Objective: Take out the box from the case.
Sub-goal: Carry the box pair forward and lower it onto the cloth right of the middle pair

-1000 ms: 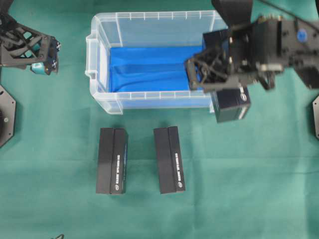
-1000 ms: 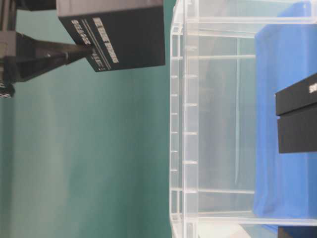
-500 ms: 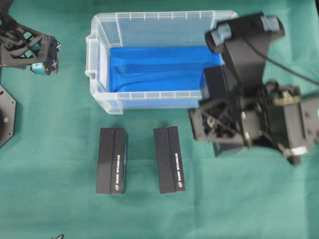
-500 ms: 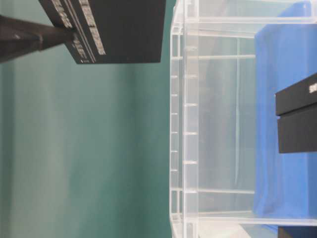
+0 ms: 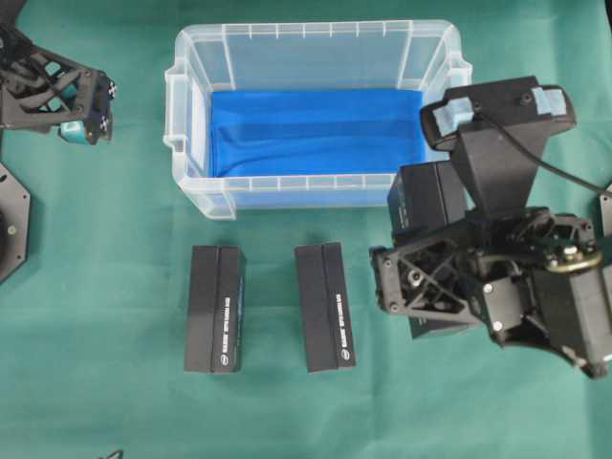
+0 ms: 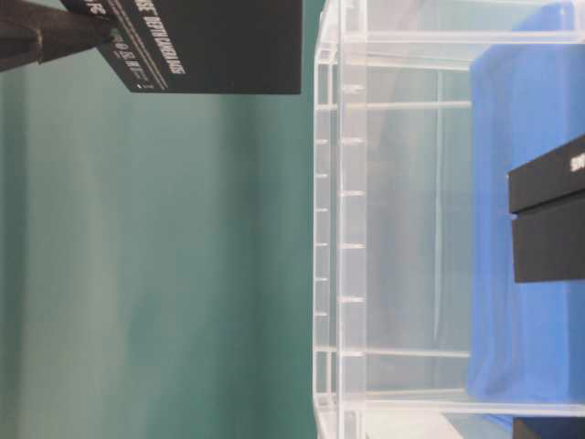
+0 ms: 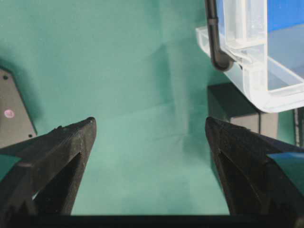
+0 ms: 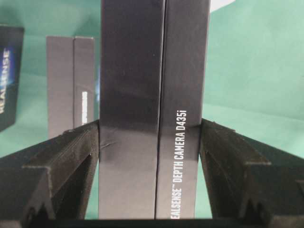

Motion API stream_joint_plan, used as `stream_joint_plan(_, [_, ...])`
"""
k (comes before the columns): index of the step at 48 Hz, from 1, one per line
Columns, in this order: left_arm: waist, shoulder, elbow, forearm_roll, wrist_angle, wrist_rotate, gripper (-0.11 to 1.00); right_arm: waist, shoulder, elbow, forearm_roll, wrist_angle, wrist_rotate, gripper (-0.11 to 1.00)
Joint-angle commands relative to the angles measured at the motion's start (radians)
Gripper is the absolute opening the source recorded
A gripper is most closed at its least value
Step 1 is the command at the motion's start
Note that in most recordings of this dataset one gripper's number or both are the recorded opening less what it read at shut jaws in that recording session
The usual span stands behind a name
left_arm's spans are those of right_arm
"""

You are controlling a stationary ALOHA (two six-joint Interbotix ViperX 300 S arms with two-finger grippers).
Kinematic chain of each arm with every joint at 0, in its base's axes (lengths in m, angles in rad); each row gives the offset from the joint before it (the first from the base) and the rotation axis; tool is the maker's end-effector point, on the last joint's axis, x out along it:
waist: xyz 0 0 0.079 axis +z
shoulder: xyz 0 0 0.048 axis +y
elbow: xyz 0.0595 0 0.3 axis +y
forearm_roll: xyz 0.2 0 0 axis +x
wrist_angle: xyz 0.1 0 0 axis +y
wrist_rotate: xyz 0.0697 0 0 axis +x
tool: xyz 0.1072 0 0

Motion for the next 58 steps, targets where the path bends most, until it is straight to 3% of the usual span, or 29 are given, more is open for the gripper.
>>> stream_joint_plan(1, [-0.005, -0.011, -0.015, 0.002, -0.003, 0.0, 0.95, 0.005, -0.011, -0.026, -0.011, 0.003, 0.0, 0.66])
stream_joint_plan(13, [-0.017, -0.011, -0.014, 0.002, -0.003, -0.005, 0.95, 0.005, 0.015, 0.008, 0.006, -0.032, 0.005, 0.66])
stream_joint_plan(25, [-0.021, -0.011, -0.014, 0.002, -0.003, -0.005, 0.95, 0.014, 0.06, 0.127, 0.058, -0.143, 0.011, 0.66])
stream_joint_plan(43, [-0.025, -0.011, -0.012, 0.002, -0.003, -0.015, 0.95, 0.014, 0.063, 0.336, 0.08, -0.419, 0.138, 0.66])
stream_joint_plan(52, [-0.025, -0.015, -0.008, 0.002, -0.003, -0.014, 0.95, 0.014, 0.063, 0.407, 0.127, -0.494, 0.187, 0.66])
stream_joint_plan(58, [-0.025, -0.021, -0.006, 0.002, -0.003, -0.012, 0.95, 0.014, 0.063, 0.437, 0.13, -0.534, 0.219, 0.66])
